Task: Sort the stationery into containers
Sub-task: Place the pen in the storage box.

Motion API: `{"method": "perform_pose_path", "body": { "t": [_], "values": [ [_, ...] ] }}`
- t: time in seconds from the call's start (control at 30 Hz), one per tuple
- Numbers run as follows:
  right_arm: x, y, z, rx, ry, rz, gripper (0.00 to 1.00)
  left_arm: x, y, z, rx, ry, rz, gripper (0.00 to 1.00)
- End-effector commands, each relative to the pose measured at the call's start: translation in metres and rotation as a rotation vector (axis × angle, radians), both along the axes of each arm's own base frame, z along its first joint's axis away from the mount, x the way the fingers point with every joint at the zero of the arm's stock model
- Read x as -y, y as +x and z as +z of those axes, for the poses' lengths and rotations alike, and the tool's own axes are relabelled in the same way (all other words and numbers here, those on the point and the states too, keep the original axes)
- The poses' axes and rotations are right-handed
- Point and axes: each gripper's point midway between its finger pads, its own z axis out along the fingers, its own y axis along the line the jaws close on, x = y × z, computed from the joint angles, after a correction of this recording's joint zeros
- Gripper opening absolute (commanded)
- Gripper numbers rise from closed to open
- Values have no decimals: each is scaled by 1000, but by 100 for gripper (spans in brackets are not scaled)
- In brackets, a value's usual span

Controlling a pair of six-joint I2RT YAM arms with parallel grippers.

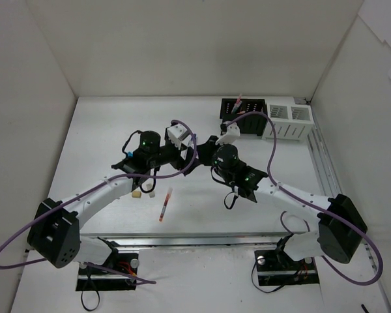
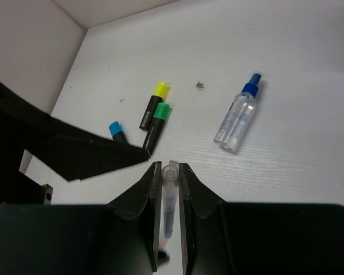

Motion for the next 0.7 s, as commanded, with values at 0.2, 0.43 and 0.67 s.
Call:
{"method": "perform_pose_path", "body": {
  "t": [0.2,0.43,0.67],
  "values": [
    [51,41,106,254,-17,-218,0,-6,-1,49,126,-50,27,100],
    [129,103,161,379,-203,-469,0,-66,-18,-14,-4,82,274,100],
    [155,199,155,399,-271,-477,0,-96,-47,-71,-217,100,423,99]
  ]
}}
